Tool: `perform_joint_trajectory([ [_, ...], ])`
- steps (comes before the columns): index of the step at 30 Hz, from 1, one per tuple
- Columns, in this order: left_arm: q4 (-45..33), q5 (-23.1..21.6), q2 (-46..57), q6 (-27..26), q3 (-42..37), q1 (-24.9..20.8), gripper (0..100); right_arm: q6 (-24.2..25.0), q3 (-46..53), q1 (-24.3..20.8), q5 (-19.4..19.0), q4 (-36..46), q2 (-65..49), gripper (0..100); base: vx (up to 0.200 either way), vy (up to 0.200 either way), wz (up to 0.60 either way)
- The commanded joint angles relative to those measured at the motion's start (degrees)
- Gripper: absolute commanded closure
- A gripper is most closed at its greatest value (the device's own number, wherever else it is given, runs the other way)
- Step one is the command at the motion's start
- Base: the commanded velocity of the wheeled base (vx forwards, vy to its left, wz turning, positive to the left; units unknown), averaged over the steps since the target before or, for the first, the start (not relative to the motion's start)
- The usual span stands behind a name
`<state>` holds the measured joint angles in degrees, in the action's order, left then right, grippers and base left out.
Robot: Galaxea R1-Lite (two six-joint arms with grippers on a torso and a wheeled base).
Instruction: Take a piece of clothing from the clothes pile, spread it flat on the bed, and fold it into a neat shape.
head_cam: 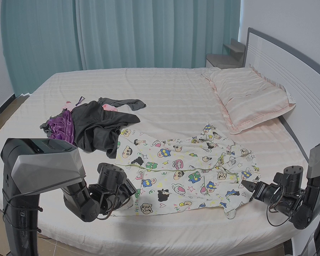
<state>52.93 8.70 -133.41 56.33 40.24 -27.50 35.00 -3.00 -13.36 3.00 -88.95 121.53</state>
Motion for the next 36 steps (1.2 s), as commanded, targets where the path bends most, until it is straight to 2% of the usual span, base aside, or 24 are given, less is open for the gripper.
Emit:
perform_joint_trajectory([
  [1,0.24,0.17,0.08,0.09,0.01,1.22,100,-0.02,0.10,0.00,-0.01,-0.96,0.02,0,0.000,0.000,0.00],
  [10,0.33,0.08,5.71,-0.17,-0.16,4.04,100,-0.11,0.10,-0.17,-0.01,-0.96,-0.06,0,0.000,0.000,0.00],
  [17,0.95,-0.53,5.45,-7.11,0.45,7.20,100,-0.11,0.10,-0.17,-0.01,-0.96,-0.15,0,0.000,0.000,0.00],
  [25,1.38,-1.76,2.46,-7.47,4.06,10.80,100,-0.11,0.19,-0.17,-0.01,-0.96,-0.24,0,0.000,0.000,0.00],
  [36,1.38,-2.73,-1.50,-7.38,7.13,13.26,100,-0.19,0.19,-0.26,-0.01,-0.96,-0.15,0,0.000,0.000,0.00],
])
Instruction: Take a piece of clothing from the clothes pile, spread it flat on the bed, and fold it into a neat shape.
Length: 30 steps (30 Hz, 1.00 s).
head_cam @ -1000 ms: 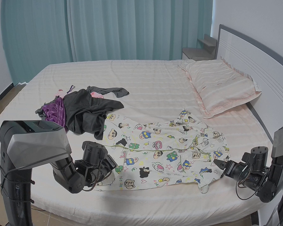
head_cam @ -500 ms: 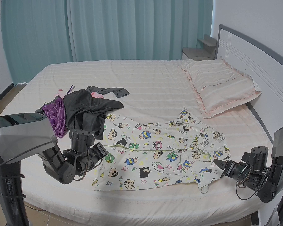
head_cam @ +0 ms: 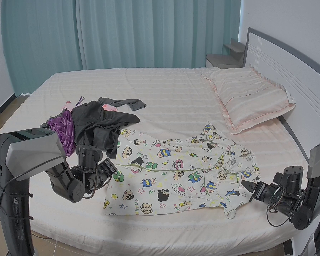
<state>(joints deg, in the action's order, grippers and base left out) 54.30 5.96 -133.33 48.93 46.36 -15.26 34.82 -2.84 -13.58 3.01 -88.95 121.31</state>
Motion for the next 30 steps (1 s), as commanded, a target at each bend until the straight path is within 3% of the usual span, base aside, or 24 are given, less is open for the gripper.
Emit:
perform_joint_trajectory([
  [1,0.02,0.02,-1.58,0.02,1.01,1.02,100,-0.01,0.03,-0.04,-0.02,-0.96,0.07,0,0.000,0.000,0.00],
  [11,-0.24,-0.07,-3.52,0.29,5.23,3.84,100,0.08,0.64,-0.39,-0.02,-0.87,0.86,0,0.000,0.000,0.00],
  [12,-0.42,-0.07,-3.78,0.29,5.58,4.19,0,0.08,0.99,-0.39,-0.02,-0.96,1.47,0,0.000,0.000,0.00],
  [19,-0.33,-0.16,-3.69,0.64,4.70,5.95,0,0.25,0.64,-0.31,-0.02,-0.96,6.48,0,0.000,0.000,0.00],
  [22,-0.16,-0.51,-0.35,5.47,1.36,8.14,0,4.47,-1.47,-0.39,0.15,-0.96,11.41,0,0.000,0.000,0.00],
  [25,-0.16,-0.69,-0.09,6.00,1.01,8.32,0,5.00,-1.73,-0.31,0.15,-0.96,11.58,0,0.000,0.000,0.00],
  [26,0.02,-5.17,5.10,11.62,-4.96,8.76,0,7.72,-3.93,0.92,0.33,-0.96,12.81,0,0.000,0.000,0.00],
  [30,0.02,-7.72,9.49,13.47,-10.94,8.14,0,7.81,-4.72,1.98,0.77,-0.96,12.99,0,0.000,0.000,0.00],
])
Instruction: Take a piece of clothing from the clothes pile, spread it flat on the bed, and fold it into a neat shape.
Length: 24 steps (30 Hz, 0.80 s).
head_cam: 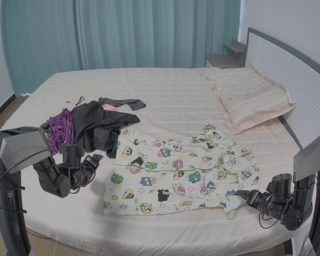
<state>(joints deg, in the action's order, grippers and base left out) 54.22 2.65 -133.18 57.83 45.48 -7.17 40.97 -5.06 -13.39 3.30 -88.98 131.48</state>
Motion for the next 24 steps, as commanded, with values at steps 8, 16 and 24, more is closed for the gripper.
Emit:
perform_joint_trajectory([
  [8,1.94,-4.75,13.04,9.23,-16.22,-3.82,0,1.39,-6.45,3.19,1.00,-0.85,4.67,0,0.000,0.000,0.00],
  [16,3.08,-4.75,12.24,9.40,-16.83,-4.35,0,0.78,-8.12,2.93,1.18,-0.85,3.00,100,0.000,0.000,0.00],
  [24,3.08,-4.75,11.98,9.32,-18.06,-5.14,0,-1.95,-14.80,4.16,1.09,7.86,-2.01,100,0.000,0.000,0.00],
])
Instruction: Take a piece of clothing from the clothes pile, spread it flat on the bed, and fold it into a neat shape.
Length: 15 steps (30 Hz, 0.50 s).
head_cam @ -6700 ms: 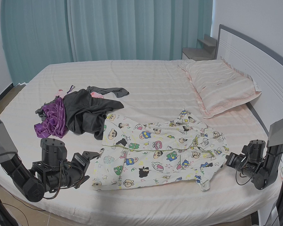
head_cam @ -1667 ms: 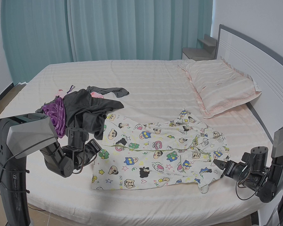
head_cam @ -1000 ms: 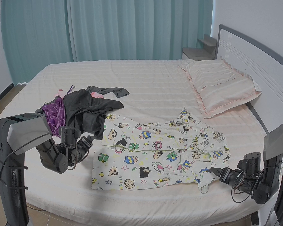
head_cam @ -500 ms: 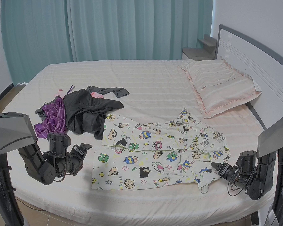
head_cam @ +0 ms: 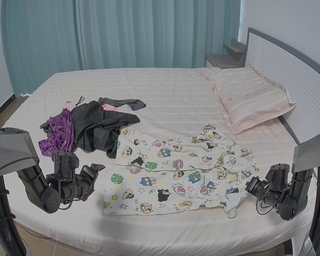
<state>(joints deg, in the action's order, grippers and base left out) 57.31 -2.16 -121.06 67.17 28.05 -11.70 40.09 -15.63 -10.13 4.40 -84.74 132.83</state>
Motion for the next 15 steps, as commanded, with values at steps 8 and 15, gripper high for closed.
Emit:
perform_joint_trajectory([
  [8,0.00,0.49,-1.19,-0.20,-0.89,-1.92,0,-2.57,-18.56,0.11,-0.01,21.72,-4.16,100,0.000,0.000,0.00],
  [15,1.75,0.58,-1.89,-0.37,-1.24,-2.01,0,-2.48,-29.64,-1.03,-0.01,35.52,-2.57,100,0.000,0.000,0.00],
])
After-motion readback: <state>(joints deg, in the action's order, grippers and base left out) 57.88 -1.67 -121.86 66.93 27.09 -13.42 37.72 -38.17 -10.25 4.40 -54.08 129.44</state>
